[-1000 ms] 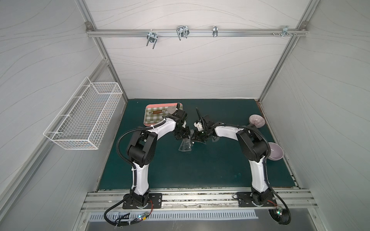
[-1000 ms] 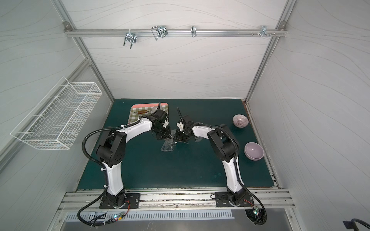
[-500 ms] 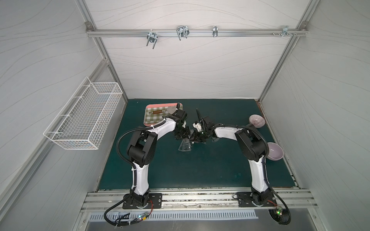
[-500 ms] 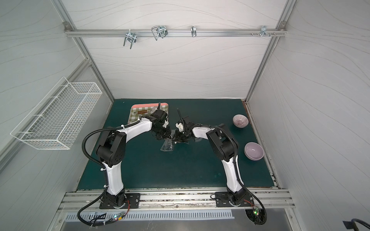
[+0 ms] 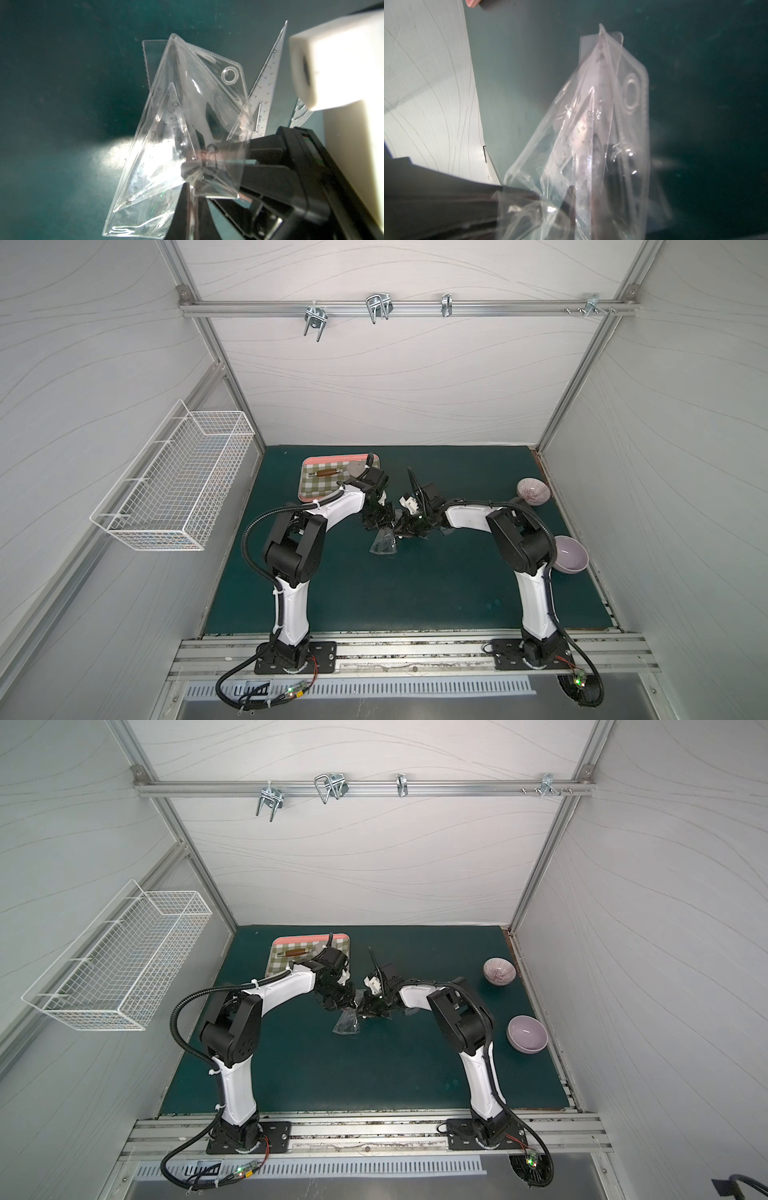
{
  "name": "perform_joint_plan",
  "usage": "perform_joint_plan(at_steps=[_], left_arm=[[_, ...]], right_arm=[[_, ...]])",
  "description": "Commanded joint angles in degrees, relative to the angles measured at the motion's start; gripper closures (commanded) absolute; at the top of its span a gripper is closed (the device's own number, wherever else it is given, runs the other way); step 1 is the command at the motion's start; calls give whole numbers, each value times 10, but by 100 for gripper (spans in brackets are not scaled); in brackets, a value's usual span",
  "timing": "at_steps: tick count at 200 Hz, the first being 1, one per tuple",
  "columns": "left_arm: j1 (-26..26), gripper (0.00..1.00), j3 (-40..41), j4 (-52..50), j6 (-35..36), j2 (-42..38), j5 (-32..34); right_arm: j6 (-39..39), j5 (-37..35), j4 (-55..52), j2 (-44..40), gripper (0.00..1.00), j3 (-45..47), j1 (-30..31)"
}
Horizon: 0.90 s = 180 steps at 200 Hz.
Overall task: Open the ruler set and take out the ruler
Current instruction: Take out the ruler from the ruler set bag.
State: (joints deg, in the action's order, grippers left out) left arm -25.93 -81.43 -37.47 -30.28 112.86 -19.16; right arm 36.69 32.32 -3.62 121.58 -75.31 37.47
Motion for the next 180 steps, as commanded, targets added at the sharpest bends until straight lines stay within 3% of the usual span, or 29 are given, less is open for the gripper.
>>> perform_joint_plan(at_steps=[1,61,180], left_arm=[[-1,100,-14,12,-8,-11,-4],[-2,100,-28,-8,-3,-19,13],[-1,100,-56,-74,12,-57,54]], right_arm=[[8,8,5,12,89,-3,1],[-3,-10,-28,-24,100,2,-4],[-71,-70,-182,-157,100,-3,-13]])
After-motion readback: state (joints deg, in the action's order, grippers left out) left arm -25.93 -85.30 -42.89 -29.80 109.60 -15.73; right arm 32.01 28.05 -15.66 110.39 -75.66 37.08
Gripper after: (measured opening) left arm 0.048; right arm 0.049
